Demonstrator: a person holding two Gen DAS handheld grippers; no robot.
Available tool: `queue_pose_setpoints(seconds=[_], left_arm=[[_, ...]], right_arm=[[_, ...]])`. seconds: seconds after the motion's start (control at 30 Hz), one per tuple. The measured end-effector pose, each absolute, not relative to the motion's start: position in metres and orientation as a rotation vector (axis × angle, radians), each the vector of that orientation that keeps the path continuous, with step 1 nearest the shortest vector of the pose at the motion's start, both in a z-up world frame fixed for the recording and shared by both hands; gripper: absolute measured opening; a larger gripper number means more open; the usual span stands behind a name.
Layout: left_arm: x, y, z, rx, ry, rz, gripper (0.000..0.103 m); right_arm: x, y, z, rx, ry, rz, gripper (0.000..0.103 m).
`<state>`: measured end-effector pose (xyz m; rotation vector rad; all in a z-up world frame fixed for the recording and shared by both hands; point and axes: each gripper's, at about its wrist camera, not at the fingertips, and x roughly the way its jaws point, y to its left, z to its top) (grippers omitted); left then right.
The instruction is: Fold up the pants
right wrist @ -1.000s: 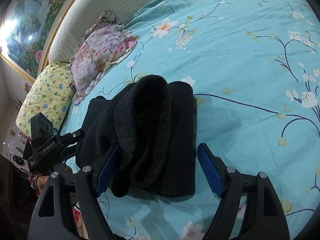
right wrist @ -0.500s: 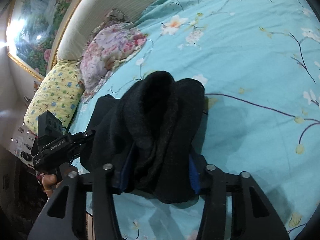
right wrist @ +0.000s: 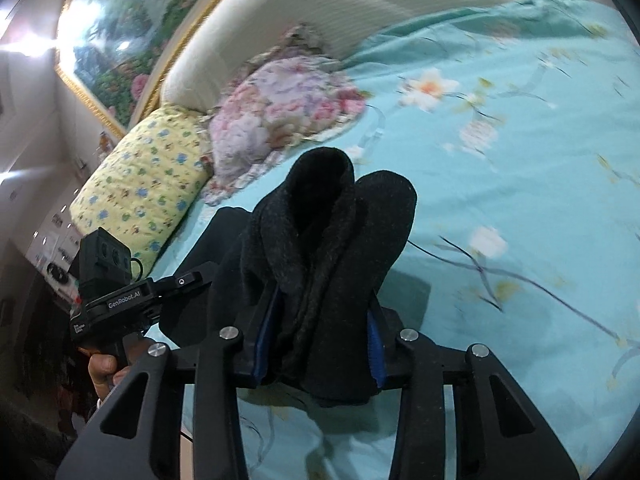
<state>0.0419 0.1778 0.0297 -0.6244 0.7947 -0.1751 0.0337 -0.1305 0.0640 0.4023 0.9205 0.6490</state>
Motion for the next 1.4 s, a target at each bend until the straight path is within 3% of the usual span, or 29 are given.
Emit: queue_pose_setpoints(seconds=[0.57, 1.4], left_arm=[[0.018, 0.275, 0.039, -0.65, 0.719, 0.049, 0.029], [0.044, 0.31, 0.0, -0.624, 0.764, 0.165, 0.032]], right_arm=[[0.093, -0.011, 0.074, 0.287, 0.931, 0.885, 0.04], [0.149, 0.049, 0.027, 0.238, 1.011, 0.939, 0.042]])
